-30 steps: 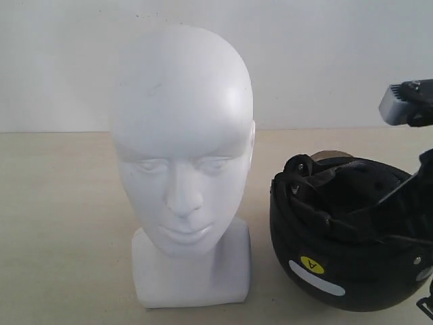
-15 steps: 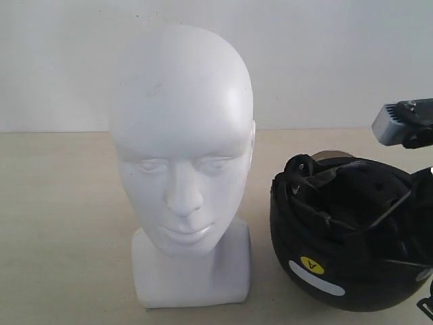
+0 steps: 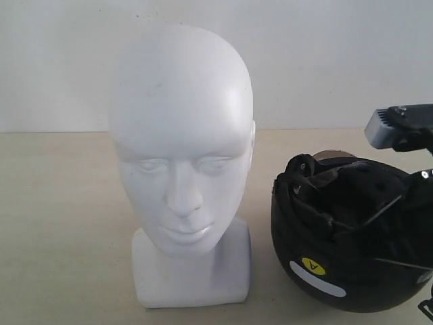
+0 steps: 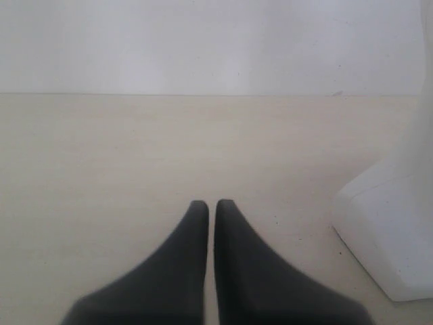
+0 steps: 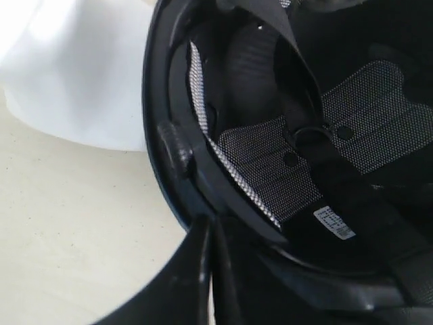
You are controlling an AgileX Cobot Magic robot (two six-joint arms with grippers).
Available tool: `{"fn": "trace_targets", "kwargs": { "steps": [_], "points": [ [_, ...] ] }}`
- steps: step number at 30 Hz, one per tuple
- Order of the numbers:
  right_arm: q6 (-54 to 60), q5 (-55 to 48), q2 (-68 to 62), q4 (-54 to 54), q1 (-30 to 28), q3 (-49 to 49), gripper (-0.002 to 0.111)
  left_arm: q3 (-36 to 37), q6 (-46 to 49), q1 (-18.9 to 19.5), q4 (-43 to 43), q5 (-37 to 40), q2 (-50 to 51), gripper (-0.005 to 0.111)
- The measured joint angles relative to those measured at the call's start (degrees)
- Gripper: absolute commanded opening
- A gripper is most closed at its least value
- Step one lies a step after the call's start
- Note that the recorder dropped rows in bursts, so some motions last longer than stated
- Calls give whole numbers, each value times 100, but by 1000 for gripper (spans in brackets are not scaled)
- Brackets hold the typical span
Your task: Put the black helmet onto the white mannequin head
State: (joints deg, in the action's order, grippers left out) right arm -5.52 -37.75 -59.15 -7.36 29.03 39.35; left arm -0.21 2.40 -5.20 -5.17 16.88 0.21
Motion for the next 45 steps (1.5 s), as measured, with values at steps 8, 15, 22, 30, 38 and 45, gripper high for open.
{"fn": "trace_targets", "kwargs": {
  "steps": [8, 15, 22, 30, 38, 45],
  "points": [
    [-1, 476, -608, -123, 11, 0, 0, 0, 0, 0, 0, 0, 0, 4],
    [-9, 963, -712, -227, 11, 0, 0, 0, 0, 0, 0, 0, 0, 4],
    [-9, 1443, -750, -228, 11, 0, 0, 0, 0, 0, 0, 0, 0, 4],
    [-9, 1764, -1245, -252, 11, 191, 0, 0, 0, 0, 0, 0, 0, 4],
    [-9, 1943, -1642, -229, 11, 981, 0, 0, 0, 0, 0, 0, 0, 4],
    [-130, 1138, -1646, 361, 11, 1928, 0, 0, 0, 0, 0, 0, 0, 4]
  ]
}}
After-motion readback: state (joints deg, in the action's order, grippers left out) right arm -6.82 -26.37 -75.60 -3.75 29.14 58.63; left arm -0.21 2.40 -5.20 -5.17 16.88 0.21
